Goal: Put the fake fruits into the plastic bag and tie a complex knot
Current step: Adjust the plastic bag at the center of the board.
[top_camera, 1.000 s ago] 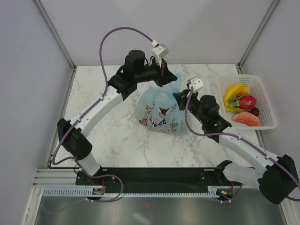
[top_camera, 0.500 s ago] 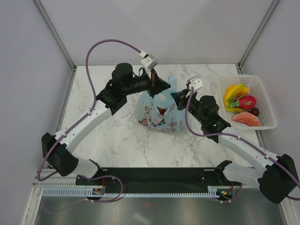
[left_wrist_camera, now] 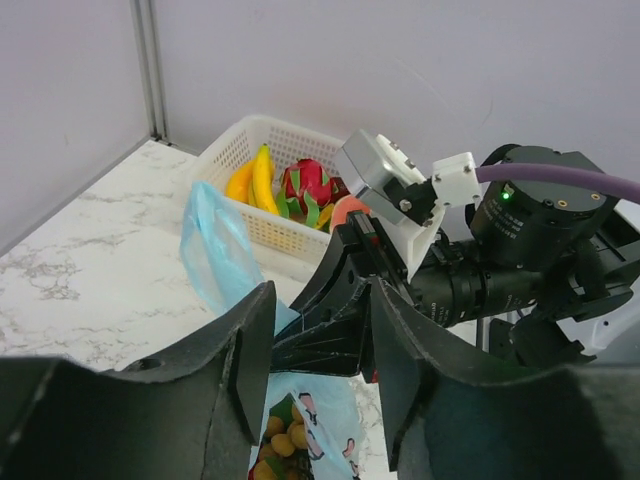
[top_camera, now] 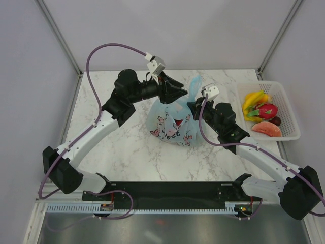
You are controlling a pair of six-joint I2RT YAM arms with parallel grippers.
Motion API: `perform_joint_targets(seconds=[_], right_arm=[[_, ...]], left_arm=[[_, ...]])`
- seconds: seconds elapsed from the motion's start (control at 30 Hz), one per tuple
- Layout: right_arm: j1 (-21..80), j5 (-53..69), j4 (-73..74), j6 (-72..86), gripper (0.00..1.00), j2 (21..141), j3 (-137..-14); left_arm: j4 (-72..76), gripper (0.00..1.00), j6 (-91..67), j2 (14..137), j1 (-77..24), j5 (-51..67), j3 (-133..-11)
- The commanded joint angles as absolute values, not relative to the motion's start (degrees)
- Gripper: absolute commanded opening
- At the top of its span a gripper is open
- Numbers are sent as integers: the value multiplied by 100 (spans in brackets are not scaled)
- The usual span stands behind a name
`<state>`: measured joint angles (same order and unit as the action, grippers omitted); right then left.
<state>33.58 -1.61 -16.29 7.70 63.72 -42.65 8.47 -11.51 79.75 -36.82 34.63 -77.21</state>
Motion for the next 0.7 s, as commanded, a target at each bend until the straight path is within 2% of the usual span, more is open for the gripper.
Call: perform_joint_targets(seconds=[0.0,0.07,0.17,0.67], right_arm=[[3349,-220,-1644,782,0,6372,-4342],[3349,-220,-1652,774,0,6363,-4342],[3349,-185,-1670,782,0,6346,-4324],[3349,-132,-1652,765,0,6319,-4342]], left_arm=[[1090,52,-1319,8051,-3665,3341,-7919],[959,64,-1213,8033,-3665,2947,-7954],[652,73,-1020,8216,-3674,2542,-8260],[-1151,75,-413,10133,-3771,2733,-10669]])
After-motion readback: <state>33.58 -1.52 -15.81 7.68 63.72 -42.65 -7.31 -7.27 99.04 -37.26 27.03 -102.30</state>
